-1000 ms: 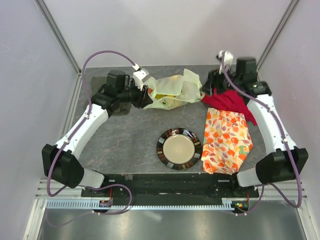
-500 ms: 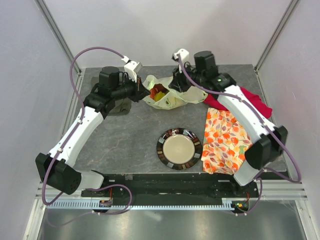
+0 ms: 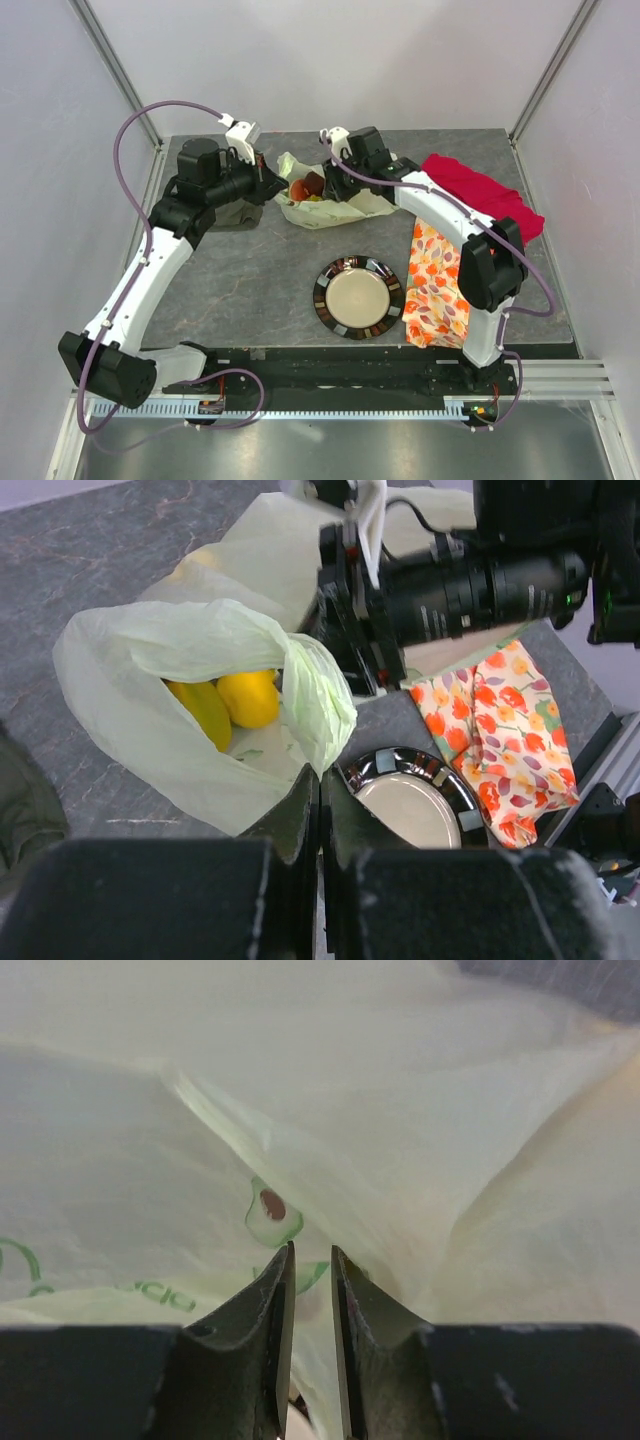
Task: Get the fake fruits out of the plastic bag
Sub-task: Adjust the plastic bag at the center of the board, then take out the fake fruit from the plastic bag.
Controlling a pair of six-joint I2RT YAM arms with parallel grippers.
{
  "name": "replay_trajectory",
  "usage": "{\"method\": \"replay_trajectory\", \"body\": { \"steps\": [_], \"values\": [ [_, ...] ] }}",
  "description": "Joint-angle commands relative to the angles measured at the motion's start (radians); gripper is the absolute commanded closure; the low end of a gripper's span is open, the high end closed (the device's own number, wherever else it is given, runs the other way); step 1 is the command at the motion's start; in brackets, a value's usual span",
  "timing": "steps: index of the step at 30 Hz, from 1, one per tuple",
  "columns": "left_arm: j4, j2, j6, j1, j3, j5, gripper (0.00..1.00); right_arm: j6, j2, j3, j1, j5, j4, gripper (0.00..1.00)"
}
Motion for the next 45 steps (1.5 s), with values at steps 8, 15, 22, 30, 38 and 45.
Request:
{"method": "replay_trajectory", "body": {
  "steps": [8,15,22,30,38,45],
  "values": [
    [0.022,-0.057,-0.065,0.061,-0.096,-0.017,0.98,-0.058,-0.340,-0.502,0.035,0.065,-0.076,0.67],
    [0.025,-0.083,-0.065,0.066,-0.180,0.026,0.98,-0.107,-0.351,-0.397,0.037,0.117,-0.061,0.63],
    [0.038,-0.067,-0.054,0.069,-0.169,0.021,0.98,-0.115,-0.128,-0.138,0.035,0.134,-0.061,0.59],
    [0.022,-0.063,-0.030,0.074,-0.123,0.063,0.99,0.091,0.007,-0.064,0.048,0.238,-0.064,0.27],
    [-0.062,-0.147,-0.003,0.072,-0.188,0.049,0.98,0.155,0.110,0.036,0.068,0.355,-0.073,0.14],
    [-0.071,-0.173,-0.008,0.072,-0.251,0.060,0.98,0.200,0.213,0.075,0.094,0.350,-0.075,0.12]
  ]
}}
